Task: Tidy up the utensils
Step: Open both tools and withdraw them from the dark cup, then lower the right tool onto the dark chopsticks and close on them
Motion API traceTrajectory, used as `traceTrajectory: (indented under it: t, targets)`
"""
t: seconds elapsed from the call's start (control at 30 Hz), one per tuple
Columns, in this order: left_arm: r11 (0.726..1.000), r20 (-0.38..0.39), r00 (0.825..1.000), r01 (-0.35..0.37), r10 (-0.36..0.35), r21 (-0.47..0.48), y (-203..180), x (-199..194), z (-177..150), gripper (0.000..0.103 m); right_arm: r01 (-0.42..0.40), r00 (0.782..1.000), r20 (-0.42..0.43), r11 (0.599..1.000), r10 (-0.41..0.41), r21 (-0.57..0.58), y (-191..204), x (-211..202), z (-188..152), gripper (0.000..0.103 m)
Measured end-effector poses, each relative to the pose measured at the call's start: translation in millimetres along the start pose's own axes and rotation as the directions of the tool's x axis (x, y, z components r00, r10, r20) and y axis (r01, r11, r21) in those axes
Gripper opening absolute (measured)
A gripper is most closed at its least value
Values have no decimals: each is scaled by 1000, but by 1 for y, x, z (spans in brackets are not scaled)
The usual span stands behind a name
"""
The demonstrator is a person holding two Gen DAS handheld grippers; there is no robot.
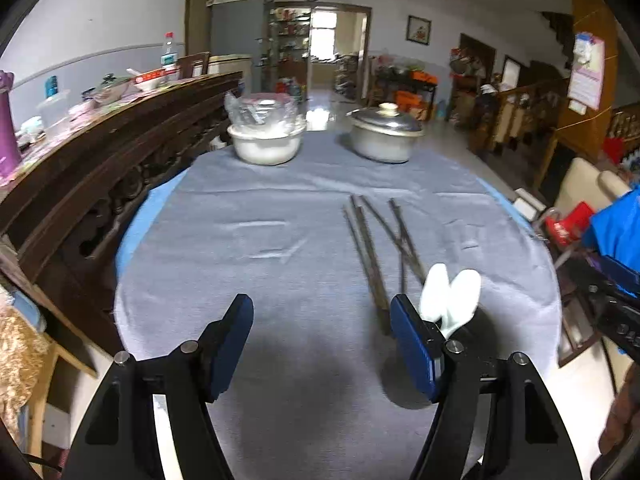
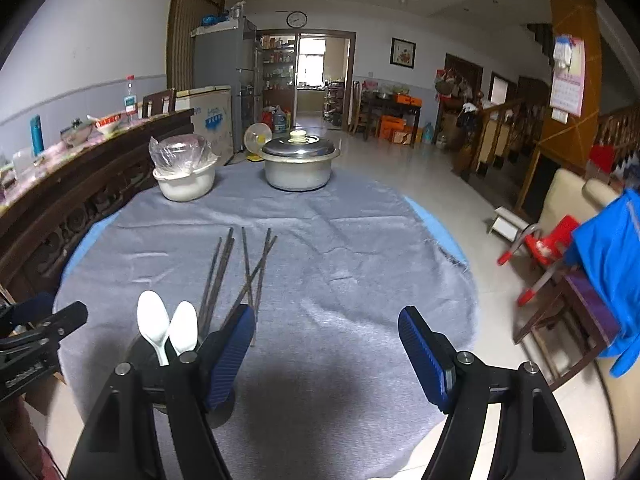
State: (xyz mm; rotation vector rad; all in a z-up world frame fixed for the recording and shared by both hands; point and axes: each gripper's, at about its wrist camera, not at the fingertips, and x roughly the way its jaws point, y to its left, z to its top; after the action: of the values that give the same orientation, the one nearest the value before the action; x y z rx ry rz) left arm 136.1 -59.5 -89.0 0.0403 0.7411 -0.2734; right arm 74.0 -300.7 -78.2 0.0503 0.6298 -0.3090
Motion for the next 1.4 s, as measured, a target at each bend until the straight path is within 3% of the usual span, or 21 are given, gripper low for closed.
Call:
traceTrajectory:
  t: [0.33,1.0,1.2,1.4]
  targets:
    - [996,1,996,-88,88,18,11,0,1,72,-84,996,-26,996,85,34,10,5,1,78]
    - [988,-4,989,-149,149,28,26,17,10,72,-145,985,-81,985,153,92,10,36,27,78]
    - [987,-18,987,-157,158,37,27,30,18,72,-216,963,-129,966,235,143,2,64,41,77]
    - [988,-50,987,-149,151,50,29,52,28,72,-315,913,-195,923,358,219,-5,110,54,67]
